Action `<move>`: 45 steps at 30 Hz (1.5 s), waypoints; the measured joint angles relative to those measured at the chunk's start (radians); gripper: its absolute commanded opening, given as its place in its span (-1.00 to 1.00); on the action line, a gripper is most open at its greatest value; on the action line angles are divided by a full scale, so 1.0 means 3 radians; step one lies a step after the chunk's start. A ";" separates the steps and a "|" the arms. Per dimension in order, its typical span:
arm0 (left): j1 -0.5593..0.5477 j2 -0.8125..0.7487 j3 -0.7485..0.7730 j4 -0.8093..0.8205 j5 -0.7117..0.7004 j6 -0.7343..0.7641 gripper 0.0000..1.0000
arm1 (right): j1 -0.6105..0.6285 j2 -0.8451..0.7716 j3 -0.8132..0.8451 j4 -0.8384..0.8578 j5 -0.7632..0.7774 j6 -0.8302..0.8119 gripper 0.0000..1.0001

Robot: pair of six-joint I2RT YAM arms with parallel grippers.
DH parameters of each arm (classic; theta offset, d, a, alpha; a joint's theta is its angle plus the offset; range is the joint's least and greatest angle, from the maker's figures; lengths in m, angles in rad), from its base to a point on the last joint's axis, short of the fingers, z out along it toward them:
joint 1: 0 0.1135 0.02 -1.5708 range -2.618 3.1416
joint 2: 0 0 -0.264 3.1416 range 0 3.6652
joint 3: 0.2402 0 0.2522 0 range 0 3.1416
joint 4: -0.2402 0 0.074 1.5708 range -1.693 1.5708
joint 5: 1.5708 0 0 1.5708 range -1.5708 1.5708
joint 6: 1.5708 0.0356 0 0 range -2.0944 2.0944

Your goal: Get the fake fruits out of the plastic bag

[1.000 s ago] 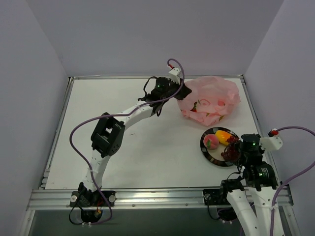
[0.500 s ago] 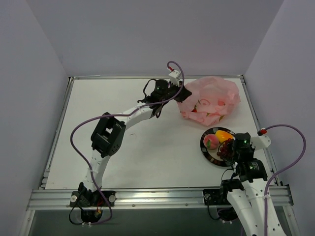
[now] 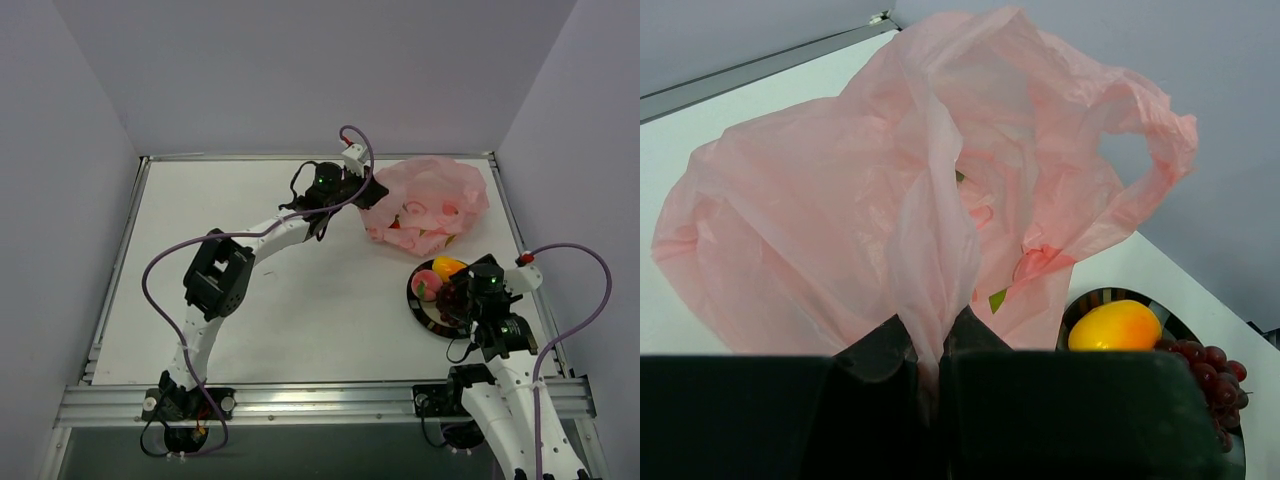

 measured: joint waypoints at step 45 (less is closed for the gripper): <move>0.0098 -0.0272 -0.0548 -0.0057 -0.0347 -0.0072 -0.95 | 0.0263 0.4826 0.2035 0.3061 -0.1550 -0.1338 -0.58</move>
